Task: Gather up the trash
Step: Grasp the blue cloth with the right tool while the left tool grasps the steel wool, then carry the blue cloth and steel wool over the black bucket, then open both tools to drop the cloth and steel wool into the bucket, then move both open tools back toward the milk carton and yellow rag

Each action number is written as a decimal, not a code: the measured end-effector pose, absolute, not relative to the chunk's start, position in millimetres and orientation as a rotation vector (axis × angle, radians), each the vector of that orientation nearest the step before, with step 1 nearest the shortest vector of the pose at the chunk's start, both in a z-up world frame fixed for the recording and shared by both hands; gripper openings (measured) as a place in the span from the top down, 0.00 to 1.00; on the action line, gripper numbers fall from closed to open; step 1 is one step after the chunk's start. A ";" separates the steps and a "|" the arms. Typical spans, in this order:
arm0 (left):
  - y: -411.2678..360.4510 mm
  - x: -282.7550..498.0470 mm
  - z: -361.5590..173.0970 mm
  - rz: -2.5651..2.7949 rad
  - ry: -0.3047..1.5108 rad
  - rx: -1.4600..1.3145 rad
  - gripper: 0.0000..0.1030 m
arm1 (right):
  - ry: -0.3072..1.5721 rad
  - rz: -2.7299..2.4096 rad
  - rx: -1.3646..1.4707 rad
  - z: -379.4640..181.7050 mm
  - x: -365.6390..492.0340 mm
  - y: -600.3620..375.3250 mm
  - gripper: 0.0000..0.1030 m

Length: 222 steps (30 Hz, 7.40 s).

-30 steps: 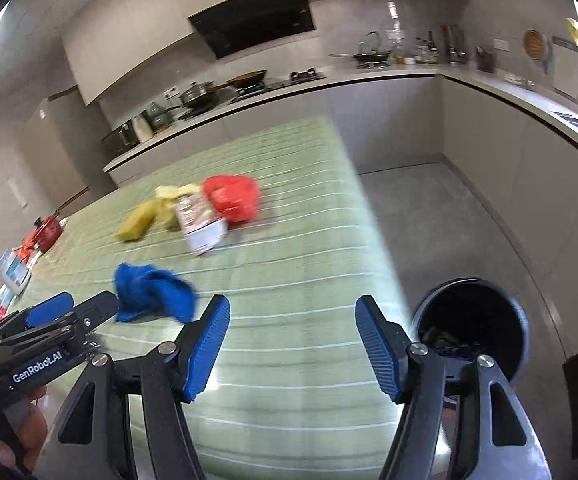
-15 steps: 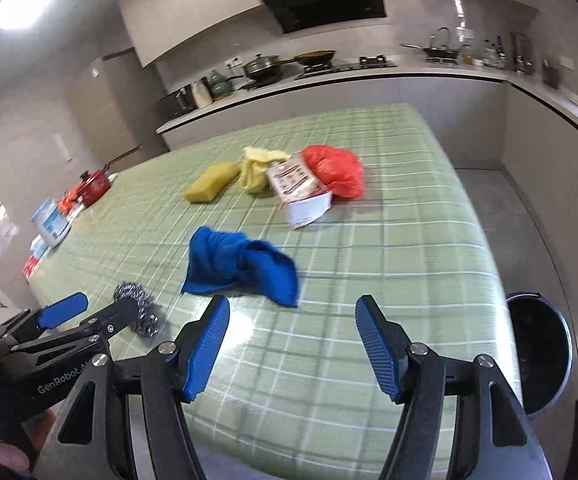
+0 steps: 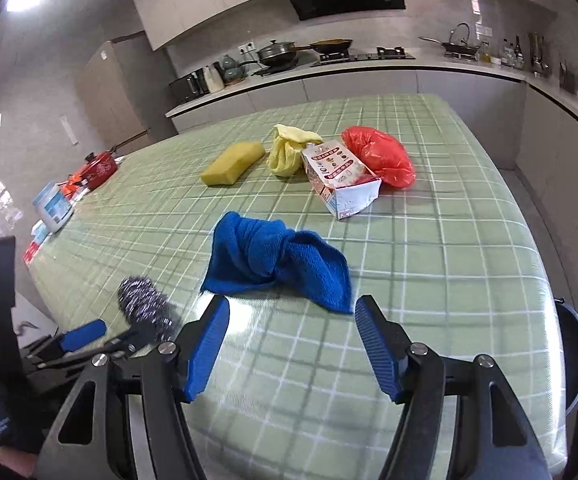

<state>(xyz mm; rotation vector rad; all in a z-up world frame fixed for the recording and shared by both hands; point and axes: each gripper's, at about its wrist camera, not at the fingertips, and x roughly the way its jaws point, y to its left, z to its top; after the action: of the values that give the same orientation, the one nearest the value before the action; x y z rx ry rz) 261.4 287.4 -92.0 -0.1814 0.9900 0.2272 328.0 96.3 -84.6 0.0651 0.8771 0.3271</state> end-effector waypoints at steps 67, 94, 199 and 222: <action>195.6 306.9 -44.3 -0.382 0.841 -0.004 0.64 | 0.797 -0.087 0.183 -64.4 326.2 30.5 0.65; -119.4 296.0 -87.7 -0.410 0.896 0.056 0.63 | 0.794 -0.193 0.157 -69.1 275.4 -305.4 0.65; 296.2 433.2 -52.3 0.073 0.833 -0.038 0.26 | 0.770 0.221 -0.018 -86.2 484.0 122.6 0.40; 294.9 443.8 -66.4 0.062 0.887 -0.027 0.26 | 0.907 0.228 -0.045 -132.0 506.6 132.9 0.47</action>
<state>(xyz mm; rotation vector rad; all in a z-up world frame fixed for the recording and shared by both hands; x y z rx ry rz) 443.8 294.9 -66.4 -0.0268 0.8874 0.0617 506.6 132.9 -132.0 -0.0446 0.9068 0.2284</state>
